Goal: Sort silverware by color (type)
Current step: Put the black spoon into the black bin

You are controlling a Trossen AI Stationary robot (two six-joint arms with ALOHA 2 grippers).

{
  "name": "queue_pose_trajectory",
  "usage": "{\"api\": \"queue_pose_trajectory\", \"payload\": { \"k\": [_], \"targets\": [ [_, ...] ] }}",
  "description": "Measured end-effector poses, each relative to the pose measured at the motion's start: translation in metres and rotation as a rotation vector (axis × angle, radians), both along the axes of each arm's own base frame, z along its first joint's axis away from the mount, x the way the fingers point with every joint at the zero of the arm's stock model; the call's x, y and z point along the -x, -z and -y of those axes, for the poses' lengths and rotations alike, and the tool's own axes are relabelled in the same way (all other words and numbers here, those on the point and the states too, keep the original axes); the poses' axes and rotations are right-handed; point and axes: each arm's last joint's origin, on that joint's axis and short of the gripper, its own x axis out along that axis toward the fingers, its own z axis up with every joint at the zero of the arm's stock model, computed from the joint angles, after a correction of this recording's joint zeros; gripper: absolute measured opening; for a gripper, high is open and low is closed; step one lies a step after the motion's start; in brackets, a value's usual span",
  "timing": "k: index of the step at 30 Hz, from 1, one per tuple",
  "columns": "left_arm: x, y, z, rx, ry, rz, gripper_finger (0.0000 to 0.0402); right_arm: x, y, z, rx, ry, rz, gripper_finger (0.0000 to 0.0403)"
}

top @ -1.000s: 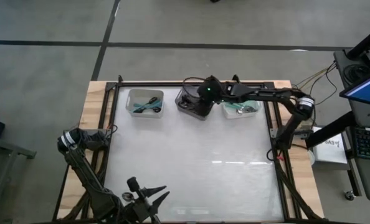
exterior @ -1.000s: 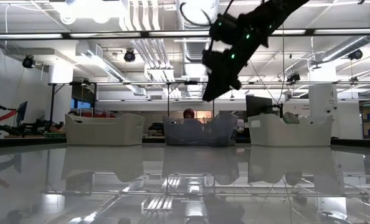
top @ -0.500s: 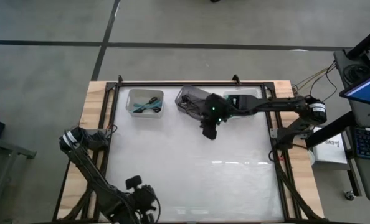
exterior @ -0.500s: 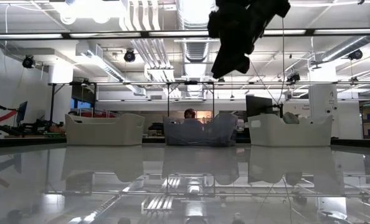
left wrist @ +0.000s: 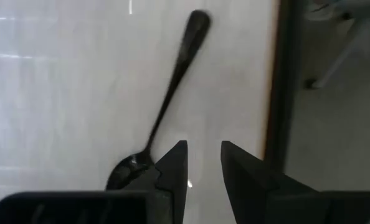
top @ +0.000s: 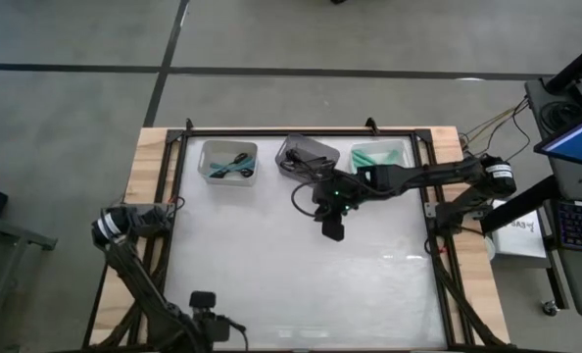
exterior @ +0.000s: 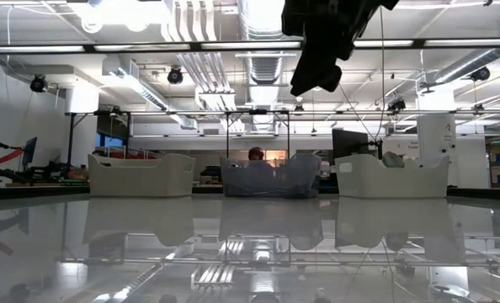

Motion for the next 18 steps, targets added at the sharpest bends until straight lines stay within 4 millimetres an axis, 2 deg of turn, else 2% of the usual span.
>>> {"api": "queue_pose_trajectory", "payload": {
  "k": [10, 18],
  "targets": [
    [0.004, 0.028, -0.01, -0.054, 0.017, -0.033, 0.008, 0.0, 0.0, 0.0, 0.007, -0.006, 0.001, 0.009],
    [-0.004, 0.048, -0.023, -0.051, 0.027, -0.028, 0.008, 0.0, 0.0, 0.0, 0.014, -0.013, 0.003, 0.0091]
  ]
}}
